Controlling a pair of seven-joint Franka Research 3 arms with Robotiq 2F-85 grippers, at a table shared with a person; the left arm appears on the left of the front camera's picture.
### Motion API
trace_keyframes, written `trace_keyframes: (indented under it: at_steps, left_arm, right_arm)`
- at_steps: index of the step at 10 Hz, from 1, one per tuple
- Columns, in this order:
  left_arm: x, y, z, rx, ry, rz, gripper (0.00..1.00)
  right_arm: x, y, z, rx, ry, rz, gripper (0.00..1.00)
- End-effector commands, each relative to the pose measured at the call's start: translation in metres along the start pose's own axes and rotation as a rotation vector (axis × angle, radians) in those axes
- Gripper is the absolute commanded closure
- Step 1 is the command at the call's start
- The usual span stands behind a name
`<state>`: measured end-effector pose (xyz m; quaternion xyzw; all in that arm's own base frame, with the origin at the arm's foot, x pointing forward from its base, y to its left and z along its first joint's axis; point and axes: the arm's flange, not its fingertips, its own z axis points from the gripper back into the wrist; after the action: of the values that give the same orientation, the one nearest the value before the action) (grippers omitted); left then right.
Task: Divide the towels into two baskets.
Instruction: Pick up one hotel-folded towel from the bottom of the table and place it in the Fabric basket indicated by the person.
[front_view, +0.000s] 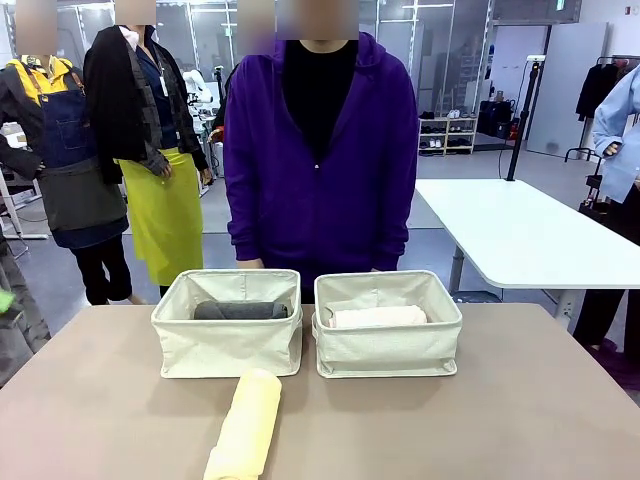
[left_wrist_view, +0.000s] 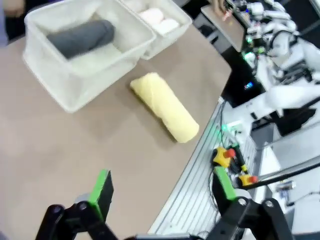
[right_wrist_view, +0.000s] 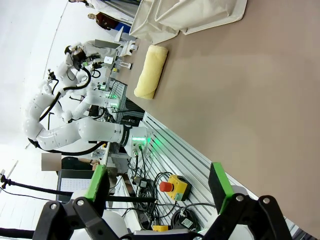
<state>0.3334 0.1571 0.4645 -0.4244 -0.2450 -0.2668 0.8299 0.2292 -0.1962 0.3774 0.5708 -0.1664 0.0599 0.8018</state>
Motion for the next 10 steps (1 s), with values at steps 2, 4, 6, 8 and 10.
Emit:
trace_keyframes:
  at_steps: [2, 4, 6, 8, 10]
  left_arm:
    - [-0.065, 0.021, 0.003, -0.006, -0.087, 0.072, 0.00]
    - [-0.082, 0.037, 0.001, 0.024, -0.120, 0.081, 0.00]
    - [-0.079, 0.023, 0.006, -0.001, -0.096, 0.106, 0.00]
    - [-0.079, 0.023, 0.006, -0.001, -0.096, 0.106, 0.00]
    - [-0.079, 0.023, 0.006, -0.001, -0.096, 0.106, 0.00]
  right_arm:
    - [0.000, 0.003, -0.002, 0.002, -0.011, 0.014, 0.00]
    - [0.000, 0.003, -0.002, 0.002, -0.011, 0.014, 0.00]
    - [0.000, 0.003, -0.002, 0.002, -0.011, 0.014, 0.00]
    - [0.000, 0.003, -0.002, 0.002, -0.011, 0.014, 0.00]
    - [0.000, 0.003, -0.002, 0.002, -0.011, 0.014, 0.00]
